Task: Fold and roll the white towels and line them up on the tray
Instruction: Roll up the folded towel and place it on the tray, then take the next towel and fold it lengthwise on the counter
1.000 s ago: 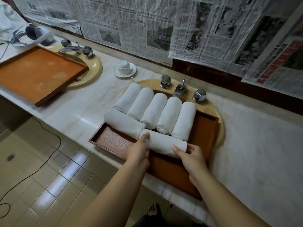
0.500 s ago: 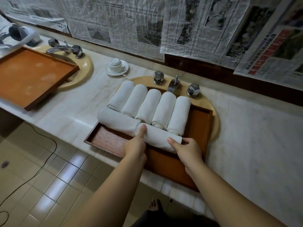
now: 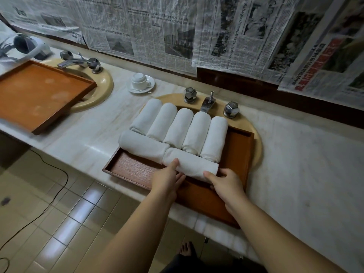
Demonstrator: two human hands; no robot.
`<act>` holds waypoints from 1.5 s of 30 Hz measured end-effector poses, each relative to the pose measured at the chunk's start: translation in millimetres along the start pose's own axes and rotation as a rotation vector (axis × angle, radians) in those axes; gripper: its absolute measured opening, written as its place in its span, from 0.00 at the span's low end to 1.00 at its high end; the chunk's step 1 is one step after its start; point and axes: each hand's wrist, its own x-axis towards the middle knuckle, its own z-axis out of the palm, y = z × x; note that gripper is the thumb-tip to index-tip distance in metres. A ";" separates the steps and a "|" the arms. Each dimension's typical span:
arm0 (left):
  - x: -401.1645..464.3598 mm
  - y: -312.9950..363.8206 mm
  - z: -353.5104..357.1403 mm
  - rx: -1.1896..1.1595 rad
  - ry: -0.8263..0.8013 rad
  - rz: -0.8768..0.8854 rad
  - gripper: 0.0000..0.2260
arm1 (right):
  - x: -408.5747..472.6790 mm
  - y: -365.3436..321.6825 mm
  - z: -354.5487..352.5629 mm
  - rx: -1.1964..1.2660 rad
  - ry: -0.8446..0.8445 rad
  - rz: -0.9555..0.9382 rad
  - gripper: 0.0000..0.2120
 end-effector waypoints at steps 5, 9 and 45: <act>-8.0 -7.5 -3.4 0.083 0.065 0.073 0.18 | -10.1 -5.8 -21.5 -0.043 -0.033 -0.038 0.26; -30.2 -25.7 -1.0 0.346 0.174 0.242 0.22 | -16.2 -6.5 -55.2 -0.112 0.021 -0.111 0.21; -245.0 -508.8 411.0 1.890 -1.360 1.170 0.18 | -137.7 312.6 -621.5 -0.791 0.527 0.171 0.27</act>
